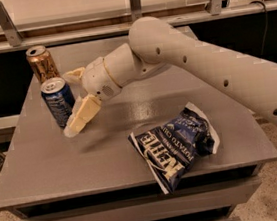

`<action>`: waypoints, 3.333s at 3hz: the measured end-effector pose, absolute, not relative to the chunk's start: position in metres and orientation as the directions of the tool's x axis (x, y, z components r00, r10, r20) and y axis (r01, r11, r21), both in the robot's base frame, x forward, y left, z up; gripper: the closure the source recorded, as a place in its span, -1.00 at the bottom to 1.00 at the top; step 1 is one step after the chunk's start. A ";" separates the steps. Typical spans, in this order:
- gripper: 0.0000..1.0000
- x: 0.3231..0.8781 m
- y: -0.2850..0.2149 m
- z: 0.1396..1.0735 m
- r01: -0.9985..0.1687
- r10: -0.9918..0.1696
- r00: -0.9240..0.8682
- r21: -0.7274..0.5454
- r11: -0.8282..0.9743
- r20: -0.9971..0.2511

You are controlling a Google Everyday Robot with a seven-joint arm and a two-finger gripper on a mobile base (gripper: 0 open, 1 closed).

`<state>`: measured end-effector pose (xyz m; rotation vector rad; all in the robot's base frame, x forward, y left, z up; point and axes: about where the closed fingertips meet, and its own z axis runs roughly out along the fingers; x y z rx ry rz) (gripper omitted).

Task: Knock pepsi can over

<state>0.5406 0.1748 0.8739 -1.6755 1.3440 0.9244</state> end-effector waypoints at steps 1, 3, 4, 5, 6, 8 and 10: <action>-1.00 0.537 0.184 0.869 -0.981 -0.356 0.172 -0.127 -0.147 -0.919; -0.24 0.535 0.191 0.862 -0.980 -0.295 0.157 -0.111 -0.167 -0.943; -0.24 0.539 0.185 0.864 -0.979 -0.304 0.164 -0.118 -0.164 -0.938; -0.04 0.546 0.172 0.876 -0.980 -0.385 0.177 -0.124 -0.157 -0.906; -0.08 0.553 0.146 0.891 -0.983 -0.524 0.182 -0.137 -0.124 -0.832; -0.12 0.555 0.114 0.901 -0.978 -0.820 0.204 -0.155 -0.143 -0.535; -0.30 0.558 0.091 0.860 -0.974 -0.959 0.227 -0.048 -0.222 -0.168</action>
Offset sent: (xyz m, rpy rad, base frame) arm -0.0101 0.0200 -0.0137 0.1468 0.0517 0.0663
